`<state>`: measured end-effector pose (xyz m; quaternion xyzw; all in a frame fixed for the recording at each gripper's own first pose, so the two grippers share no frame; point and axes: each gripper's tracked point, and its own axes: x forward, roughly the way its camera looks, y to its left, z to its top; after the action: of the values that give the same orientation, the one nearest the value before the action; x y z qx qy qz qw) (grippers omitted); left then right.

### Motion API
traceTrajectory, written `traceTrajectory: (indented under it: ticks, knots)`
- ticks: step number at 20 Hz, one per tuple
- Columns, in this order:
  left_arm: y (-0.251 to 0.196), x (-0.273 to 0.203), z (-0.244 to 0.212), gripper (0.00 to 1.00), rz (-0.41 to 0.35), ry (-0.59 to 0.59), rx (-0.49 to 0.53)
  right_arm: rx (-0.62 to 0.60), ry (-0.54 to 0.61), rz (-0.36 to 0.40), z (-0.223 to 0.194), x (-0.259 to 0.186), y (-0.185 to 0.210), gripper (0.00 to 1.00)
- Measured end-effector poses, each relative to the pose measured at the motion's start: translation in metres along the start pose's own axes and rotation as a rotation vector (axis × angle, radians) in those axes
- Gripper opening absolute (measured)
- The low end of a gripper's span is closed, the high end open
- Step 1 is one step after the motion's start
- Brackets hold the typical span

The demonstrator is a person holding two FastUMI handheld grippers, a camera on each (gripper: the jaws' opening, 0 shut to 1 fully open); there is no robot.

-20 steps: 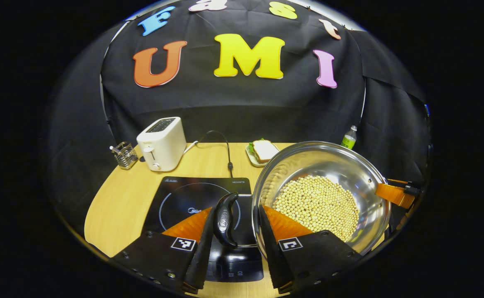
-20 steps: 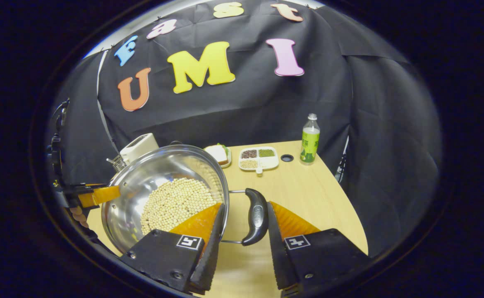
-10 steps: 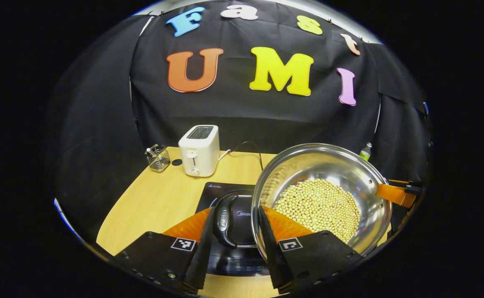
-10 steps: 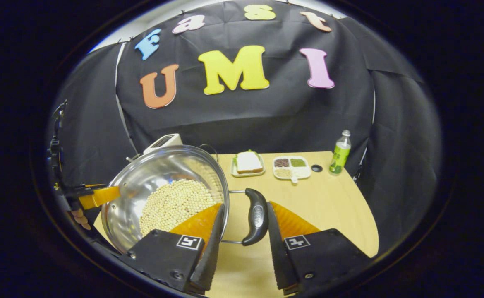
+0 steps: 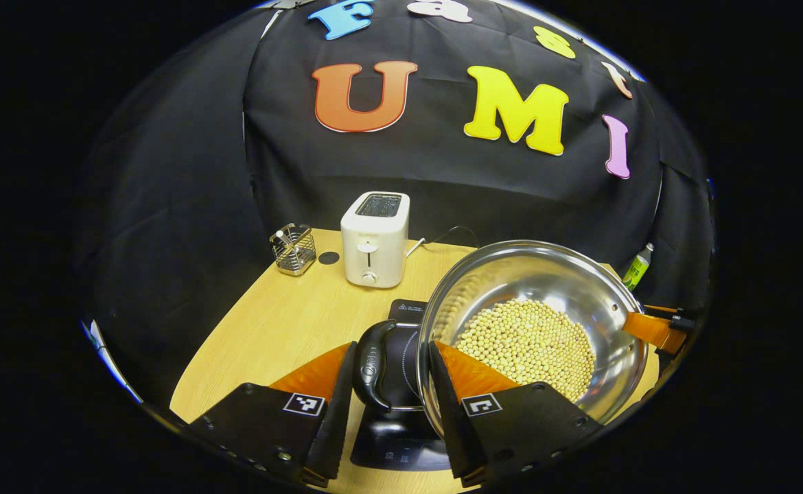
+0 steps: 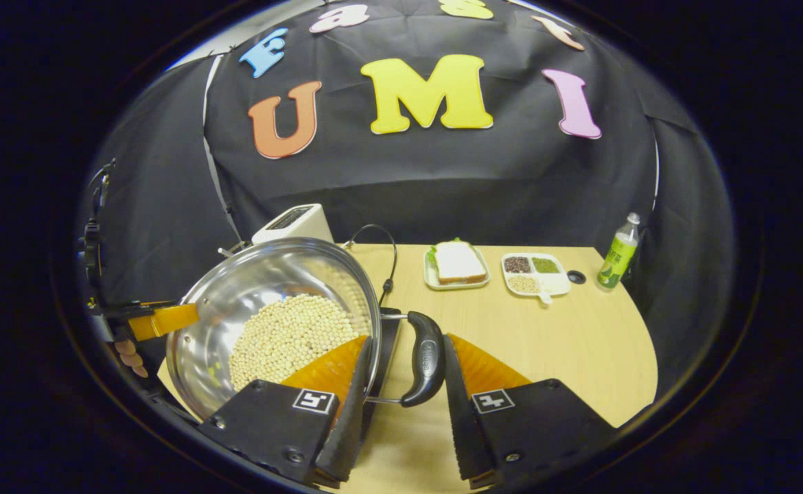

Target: First push the handle of the pot to place it horizontally, then grasp the pot with both hands and set it on the induction cooktop.

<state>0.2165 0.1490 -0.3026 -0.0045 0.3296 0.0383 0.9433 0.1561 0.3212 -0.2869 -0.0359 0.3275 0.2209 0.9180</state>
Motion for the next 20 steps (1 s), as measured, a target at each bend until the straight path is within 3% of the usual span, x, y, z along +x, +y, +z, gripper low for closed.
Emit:
traceTrajectory:
  ticks: [9, 20]
  knots:
    - [0.026, 0.068, -0.025, 0.58, 0.032, 0.059, 0.004, 0.019, 0.064, -0.009, -0.028, 0.072, 0.013, 0.59]
    - [0.024, 0.084, -0.032, 0.58, 0.01, 0.009, 0.0, 0.071, 0.022, 0.009, -0.034, 0.089, 0.009, 0.58]
